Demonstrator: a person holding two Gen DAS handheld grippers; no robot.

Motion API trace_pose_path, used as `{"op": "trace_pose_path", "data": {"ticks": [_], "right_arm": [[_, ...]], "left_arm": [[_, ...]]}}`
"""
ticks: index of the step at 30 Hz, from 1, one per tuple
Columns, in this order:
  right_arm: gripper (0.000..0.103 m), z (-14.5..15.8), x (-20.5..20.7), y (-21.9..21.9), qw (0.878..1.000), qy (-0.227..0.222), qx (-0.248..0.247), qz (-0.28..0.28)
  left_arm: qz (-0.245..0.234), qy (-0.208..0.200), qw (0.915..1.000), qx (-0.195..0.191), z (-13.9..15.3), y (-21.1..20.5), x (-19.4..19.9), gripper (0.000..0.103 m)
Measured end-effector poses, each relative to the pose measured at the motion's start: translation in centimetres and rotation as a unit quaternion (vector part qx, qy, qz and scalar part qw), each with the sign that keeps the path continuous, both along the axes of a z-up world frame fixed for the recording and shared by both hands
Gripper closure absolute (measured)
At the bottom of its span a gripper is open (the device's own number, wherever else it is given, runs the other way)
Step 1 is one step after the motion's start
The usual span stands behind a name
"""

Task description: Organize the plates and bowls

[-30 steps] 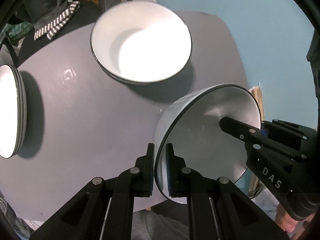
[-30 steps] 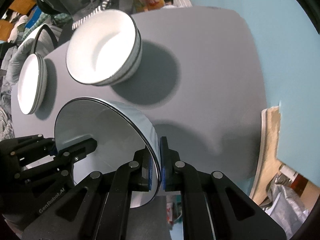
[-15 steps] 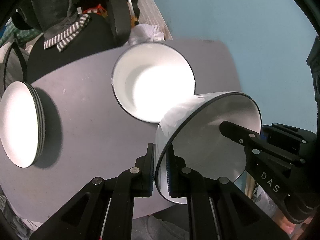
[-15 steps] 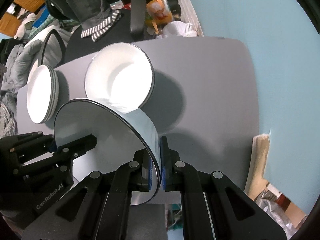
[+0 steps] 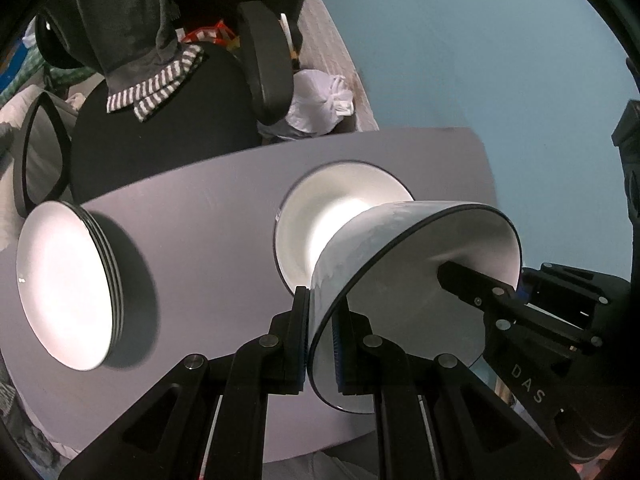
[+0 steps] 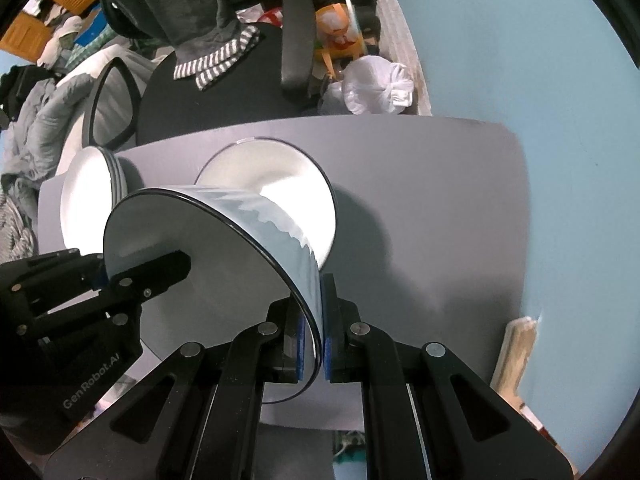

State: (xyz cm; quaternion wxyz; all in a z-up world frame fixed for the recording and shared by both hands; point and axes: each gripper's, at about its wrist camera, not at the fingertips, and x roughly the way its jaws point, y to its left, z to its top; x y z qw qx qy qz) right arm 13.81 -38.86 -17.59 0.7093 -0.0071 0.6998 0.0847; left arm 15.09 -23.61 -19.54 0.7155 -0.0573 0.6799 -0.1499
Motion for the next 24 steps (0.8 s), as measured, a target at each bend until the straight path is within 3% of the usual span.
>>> {"op": "trace_pose_path", "data": {"ticks": [11, 24], "right_arm": [[0.096, -1.2, 3.0, 0.1, 1.000, 0.019, 0.004, 0.001], [0.096, -2.9, 3.7, 0.0, 0.999, 0.039, 0.006, -0.002]], "left_arm": [[0.010, 0.014, 0.9998, 0.012, -1.3, -0.2, 2.5, 0.093], [0.008, 0.017, 0.9993, 0.033, -2.3, -0.7, 3.2, 0.093]]}}
